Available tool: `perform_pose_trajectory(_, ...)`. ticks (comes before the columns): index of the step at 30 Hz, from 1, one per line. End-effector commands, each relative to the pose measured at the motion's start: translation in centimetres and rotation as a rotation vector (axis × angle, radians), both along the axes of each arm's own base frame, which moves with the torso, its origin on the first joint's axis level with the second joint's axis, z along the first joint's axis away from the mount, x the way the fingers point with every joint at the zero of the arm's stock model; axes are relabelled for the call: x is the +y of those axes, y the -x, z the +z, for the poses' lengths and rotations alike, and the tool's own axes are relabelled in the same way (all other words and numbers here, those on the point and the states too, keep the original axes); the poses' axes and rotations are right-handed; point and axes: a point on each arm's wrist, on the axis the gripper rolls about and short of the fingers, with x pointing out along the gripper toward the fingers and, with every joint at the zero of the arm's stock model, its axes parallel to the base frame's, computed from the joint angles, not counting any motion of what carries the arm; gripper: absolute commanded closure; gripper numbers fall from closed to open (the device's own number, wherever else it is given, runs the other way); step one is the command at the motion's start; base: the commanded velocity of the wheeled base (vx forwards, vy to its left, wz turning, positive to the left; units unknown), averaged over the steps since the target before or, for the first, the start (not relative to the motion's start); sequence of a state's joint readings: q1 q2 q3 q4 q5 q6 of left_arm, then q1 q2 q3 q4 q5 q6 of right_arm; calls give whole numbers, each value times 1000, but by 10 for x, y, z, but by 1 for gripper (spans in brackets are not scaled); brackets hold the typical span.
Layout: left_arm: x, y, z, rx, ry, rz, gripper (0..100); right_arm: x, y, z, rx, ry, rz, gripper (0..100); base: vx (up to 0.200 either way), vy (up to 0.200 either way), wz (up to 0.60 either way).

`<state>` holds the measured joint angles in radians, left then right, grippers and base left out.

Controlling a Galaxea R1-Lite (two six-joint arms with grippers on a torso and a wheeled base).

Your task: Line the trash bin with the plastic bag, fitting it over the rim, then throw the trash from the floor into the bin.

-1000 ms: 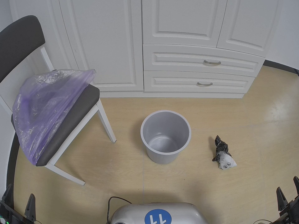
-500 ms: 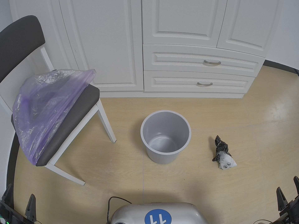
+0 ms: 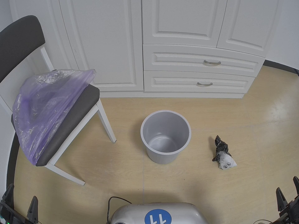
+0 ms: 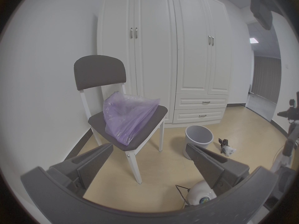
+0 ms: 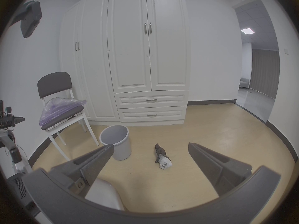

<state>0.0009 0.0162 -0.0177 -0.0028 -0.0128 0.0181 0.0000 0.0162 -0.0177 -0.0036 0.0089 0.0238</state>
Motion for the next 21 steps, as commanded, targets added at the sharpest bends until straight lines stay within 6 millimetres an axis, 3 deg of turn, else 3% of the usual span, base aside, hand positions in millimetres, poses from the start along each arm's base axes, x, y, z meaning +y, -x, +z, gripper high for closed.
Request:
perform_pose_trajectory(1,0,0,-6,4,23,10,0,0,0,-5,4,5,-3,0,0,0,0)
perform_pose_trajectory(13,0,0,-5,1,12,13,0,0,0,-4,-8,44,-2,0,0,0,0)
perform_pose_trajectory(14,1,0,-5,-2,100,62,0,0,5,19,-151,-72,6,0,0,0,0)
perform_pose_trajectory(16,1,0,-4,-5,97,62,0,0,13,41,-268,-199,33,0,0,0,0)
perform_pose_trajectory(20,1,0,-1,-32,78,59,0,0,13,39,-238,-135,10,0,0,0,0)
perform_pose_trajectory(21,1,10,33,-234,82,33,0,0,10,31,-186,-97,4,0,0,0,0)
